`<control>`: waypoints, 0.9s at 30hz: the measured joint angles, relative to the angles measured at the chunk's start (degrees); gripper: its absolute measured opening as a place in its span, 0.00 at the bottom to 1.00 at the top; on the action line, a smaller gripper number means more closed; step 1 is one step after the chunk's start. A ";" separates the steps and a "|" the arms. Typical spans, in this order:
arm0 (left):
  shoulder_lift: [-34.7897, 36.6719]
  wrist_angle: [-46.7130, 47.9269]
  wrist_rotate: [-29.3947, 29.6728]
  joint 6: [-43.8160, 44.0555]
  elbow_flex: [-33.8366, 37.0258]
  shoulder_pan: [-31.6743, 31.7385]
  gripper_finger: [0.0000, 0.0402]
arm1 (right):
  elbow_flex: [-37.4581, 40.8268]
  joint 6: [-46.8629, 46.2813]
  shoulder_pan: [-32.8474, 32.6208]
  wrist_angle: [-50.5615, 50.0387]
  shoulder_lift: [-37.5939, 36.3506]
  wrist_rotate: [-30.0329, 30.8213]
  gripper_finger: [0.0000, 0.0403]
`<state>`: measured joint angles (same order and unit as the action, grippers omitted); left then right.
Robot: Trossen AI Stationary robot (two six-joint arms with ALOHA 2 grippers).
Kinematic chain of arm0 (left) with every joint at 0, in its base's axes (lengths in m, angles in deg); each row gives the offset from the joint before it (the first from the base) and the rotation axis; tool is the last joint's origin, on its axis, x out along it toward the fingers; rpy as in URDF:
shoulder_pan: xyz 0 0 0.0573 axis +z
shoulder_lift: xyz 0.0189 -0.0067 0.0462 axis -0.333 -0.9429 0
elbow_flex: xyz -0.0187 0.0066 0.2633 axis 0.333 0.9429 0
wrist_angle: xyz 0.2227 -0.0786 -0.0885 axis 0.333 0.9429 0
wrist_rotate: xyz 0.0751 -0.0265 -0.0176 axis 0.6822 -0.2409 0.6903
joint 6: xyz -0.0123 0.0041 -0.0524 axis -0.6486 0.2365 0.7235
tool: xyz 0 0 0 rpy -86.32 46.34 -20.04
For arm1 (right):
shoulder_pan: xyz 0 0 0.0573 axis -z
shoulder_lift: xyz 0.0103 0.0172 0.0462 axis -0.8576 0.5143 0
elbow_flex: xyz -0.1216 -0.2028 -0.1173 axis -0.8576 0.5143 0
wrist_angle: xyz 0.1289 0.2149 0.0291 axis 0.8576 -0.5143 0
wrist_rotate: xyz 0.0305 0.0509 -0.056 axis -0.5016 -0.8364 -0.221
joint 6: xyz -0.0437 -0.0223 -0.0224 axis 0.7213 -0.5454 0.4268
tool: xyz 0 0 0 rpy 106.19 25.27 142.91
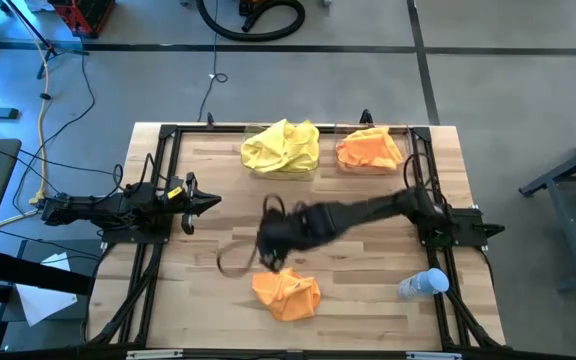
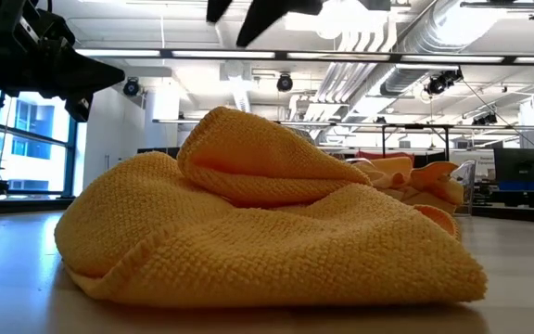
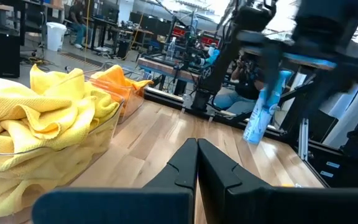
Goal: Sort microfiber towel by color & place in baskets
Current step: Put the orange microfiber cloth into the right transparent bin
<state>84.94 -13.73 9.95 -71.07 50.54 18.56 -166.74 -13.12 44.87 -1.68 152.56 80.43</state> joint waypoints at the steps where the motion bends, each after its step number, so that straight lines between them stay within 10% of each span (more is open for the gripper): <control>1: 0.02 -0.02 0.00 0.02 0.00 -0.01 0.00 | 0.00 0.11 -1.56 -0.07 0.04 -0.23 0.51; 27: 0.02 -0.02 0.00 0.00 0.00 0.00 0.00 | 0.00 10.66 -11.38 6.06 16.86 -14.09 0.51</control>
<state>84.96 -13.75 9.95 -71.07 50.54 18.56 -166.74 -2.46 33.49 4.38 169.42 66.34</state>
